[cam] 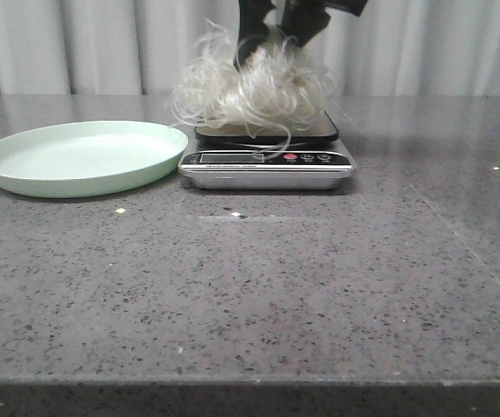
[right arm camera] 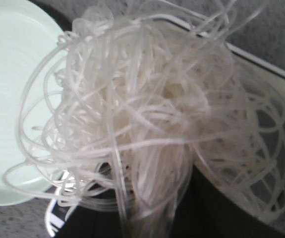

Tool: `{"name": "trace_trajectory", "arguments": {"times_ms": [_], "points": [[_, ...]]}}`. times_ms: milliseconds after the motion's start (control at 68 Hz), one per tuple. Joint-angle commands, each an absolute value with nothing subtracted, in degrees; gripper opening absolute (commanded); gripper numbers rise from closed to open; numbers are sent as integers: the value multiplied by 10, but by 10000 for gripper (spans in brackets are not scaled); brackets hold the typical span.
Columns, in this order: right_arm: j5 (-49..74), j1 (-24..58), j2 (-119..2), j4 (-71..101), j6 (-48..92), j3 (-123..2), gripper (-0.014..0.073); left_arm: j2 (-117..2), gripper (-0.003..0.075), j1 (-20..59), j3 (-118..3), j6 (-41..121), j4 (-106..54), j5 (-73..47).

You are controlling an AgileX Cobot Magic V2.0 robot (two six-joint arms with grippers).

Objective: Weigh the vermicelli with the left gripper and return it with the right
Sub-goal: 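Lower the right gripper onto the noodles on the scale and grasp, then move the held noodles with the right gripper onto the green plate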

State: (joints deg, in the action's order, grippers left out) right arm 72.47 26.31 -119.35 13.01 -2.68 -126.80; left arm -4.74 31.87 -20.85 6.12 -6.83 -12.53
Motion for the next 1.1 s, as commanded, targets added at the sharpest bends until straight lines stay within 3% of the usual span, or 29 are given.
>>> {"name": "trace_trajectory", "arguments": {"times_ms": [0,485,574,779,1088], "points": [[768,278,-1151,186,-22,-1342,137,-54,127,320,-222,61,-74,-76],[652,394,-1219,192,-20,-1372,146,-54,127,320,-222,61,-74,-71],[650,395,-1233,192,-20,-1372,217,-54,127,320,-222,61,-74,-71],[636,389,-1226,191,-21,-1372,527,-54,127,320,-222,61,-74,-71],[684,330,-1120,133,-20,-1368,545,-54,127,320,-222,61,-74,-75]]}}
